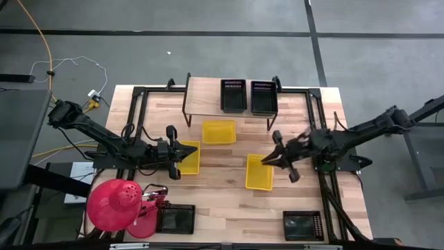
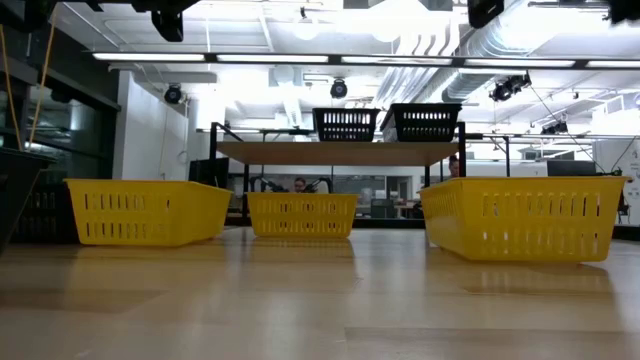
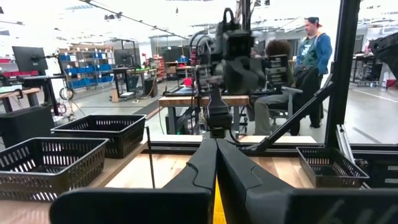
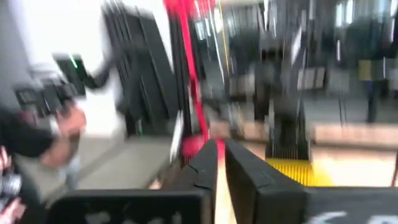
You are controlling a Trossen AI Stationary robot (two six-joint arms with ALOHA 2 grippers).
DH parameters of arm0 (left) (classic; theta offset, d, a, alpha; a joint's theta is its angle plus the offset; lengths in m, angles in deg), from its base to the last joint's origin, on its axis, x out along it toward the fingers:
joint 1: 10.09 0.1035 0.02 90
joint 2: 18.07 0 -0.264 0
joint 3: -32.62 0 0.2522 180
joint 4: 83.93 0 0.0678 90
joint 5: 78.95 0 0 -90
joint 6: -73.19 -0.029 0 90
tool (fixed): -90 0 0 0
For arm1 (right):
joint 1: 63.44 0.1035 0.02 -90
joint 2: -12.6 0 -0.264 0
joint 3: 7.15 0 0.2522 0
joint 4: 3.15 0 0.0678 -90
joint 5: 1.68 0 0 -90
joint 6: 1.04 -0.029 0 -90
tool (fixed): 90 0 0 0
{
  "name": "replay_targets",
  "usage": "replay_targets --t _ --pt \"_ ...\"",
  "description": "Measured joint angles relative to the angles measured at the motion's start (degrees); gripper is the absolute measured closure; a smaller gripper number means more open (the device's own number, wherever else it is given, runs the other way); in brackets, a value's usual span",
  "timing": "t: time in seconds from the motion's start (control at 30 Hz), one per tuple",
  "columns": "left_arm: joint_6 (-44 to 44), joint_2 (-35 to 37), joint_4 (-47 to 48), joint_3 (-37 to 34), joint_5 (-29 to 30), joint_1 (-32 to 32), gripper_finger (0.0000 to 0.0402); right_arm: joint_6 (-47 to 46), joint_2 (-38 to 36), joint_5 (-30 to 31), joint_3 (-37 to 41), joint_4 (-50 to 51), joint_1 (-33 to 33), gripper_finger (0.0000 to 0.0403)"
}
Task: Stack baskets on shelf by color
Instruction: Stack the black bin on the black bin on the shelf
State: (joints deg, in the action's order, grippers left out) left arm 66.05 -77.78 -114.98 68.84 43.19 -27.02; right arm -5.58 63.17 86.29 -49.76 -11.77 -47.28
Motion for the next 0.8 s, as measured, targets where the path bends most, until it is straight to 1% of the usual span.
replay_targets --t 0.07,0.13,0.2,0.3,0.4,0.47,0.53,0.63,0.8 --pt "0.0 0.0 0.1 0.0 0.0 0.0 0.0401 -3.0 2.5 5.2 -5.5 12.2 2.6 0.0350" --pt "0.0 0.0 0.3 0.0 0.0 0.0 0.0401 -8.3 5.5 10.0 -11.2 25.9 5.0 0.0321" --pt "0.0 0.0 0.5 0.0 0.0 0.0 0.0401 -15.5 9.1 12.4 -16.5 39.6 7.0 0.0294" --pt "0.2 0.0 0.5 0.0 0.0 0.0 0.0401 -29.1 14.5 11.4 -23.2 56.3 9.6 0.0260" --pt "0.9 0.0 0.5 0.0 0.0 0.0 0.0401 -41.4 19.7 7.0 -27.6 68.4 12.5 0.0241" --pt "1.0 0.0 0.5 0.0 0.0 0.0 0.0401 -47.8 22.8 3.0 -29.4 73.4 14.8 0.0239" --pt "1.1 0.0 0.5 0.0 0.0 0.0 0.0401 -52.8 25.6 -0.5 -30.3 75.8 17.4 0.0238" --pt "1.1 0.0 0.5 0.0 0.0 0.0 0.0401 -58.1 28.7 -4.7 -30.4 75.3 21.1 0.0237" --pt "2.4 0.0 0.5 0.0 0.0 0.0 0.0401 -64.6 32.3 -5.8 -30.4 73.3 26.7 0.0237"
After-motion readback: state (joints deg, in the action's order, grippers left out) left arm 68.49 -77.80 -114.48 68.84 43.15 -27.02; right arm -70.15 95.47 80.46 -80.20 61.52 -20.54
